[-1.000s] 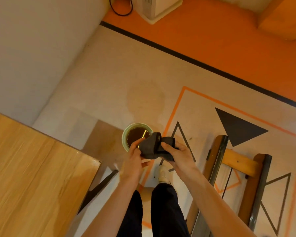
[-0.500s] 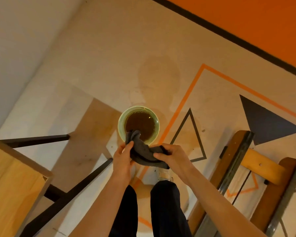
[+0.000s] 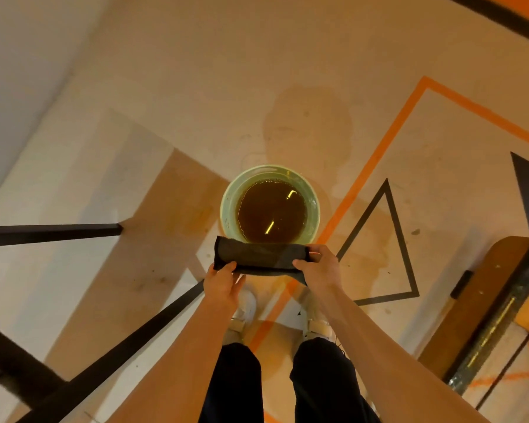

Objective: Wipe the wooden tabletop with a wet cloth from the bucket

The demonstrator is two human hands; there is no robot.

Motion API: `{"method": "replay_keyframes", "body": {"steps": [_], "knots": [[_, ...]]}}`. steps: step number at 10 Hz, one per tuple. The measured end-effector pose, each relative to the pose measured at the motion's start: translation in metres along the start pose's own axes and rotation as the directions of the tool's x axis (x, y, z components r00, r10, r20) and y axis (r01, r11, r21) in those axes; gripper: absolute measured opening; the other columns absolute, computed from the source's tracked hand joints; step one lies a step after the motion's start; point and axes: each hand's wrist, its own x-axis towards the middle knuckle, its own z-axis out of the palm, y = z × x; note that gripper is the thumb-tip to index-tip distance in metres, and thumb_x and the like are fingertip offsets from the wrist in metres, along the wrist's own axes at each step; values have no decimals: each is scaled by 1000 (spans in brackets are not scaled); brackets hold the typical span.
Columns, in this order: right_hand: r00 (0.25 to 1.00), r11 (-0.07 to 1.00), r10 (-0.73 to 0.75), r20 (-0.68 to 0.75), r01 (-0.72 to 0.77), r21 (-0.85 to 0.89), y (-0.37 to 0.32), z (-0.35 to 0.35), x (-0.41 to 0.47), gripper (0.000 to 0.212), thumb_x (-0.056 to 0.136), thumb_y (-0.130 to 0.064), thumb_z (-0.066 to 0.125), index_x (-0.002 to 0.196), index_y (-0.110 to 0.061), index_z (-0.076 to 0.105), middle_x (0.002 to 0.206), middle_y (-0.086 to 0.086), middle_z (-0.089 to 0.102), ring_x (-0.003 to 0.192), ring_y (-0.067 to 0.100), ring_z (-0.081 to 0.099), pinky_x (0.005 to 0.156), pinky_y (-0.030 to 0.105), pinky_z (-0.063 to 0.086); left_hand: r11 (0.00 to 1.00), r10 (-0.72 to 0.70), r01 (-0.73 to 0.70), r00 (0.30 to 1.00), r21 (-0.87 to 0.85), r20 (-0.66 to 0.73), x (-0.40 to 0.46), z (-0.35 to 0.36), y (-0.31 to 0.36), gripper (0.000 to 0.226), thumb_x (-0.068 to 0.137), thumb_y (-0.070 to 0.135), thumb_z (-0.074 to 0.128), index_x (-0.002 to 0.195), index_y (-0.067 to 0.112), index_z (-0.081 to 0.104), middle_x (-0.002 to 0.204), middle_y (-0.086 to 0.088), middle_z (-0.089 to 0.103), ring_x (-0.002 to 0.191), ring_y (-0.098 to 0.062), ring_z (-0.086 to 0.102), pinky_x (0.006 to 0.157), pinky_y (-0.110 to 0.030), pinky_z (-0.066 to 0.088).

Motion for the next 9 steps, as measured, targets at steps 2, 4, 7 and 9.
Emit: {"method": "replay_keyframes", "body": {"steps": [2, 4, 7, 9], "knots": [[992, 990, -95, -80, 86, -116, 23, 8, 30, 30, 90, -4, 63, 112, -20, 51, 96, -1, 61, 75, 11, 61, 65, 35, 59, 998, 31, -32, 999, 58, 7, 34, 6, -13, 48, 100, -4, 50, 147, 4, 42, 140, -19, 54, 123, -34, 57, 101, -41, 50], [985, 983, -130, -113, 113, -143, 29, 10, 37, 34, 91, -11, 63, 118, -20, 46, 98, 0, 59, 82, 17, 61, 75, 39, 58, 994, 26, -25, 1000, 110, -5, 44, 11, -12, 47, 101, -2, 51, 146, 0, 40, 142, -21, 52, 127, -34, 55, 98, -36, 48], [987, 987, -103, -123, 86, -139, 24, 4, 44, 50, 91, -18, 66, 134, -16, 42, 85, -6, 55, 73, 8, 53, 64, 24, 45, 978, 25, -42, 996, 207, 85, 42, 5, -6, 45, 101, 4, 53, 145, 2, 42, 123, -13, 57, 117, -29, 58, 102, -37, 48], [996, 980, -46, -81, 30, -195, 15, -6, 28, 63, 90, -35, 65, 142, -17, 34, 118, 3, 60, 80, 12, 54, 54, 18, 39, 977, 7, -22, 997, 214, 72, 28, -2, -3, 50, 102, 21, 56, 147, 6, 41, 135, -11, 54, 132, -29, 52, 111, -43, 42]]}}
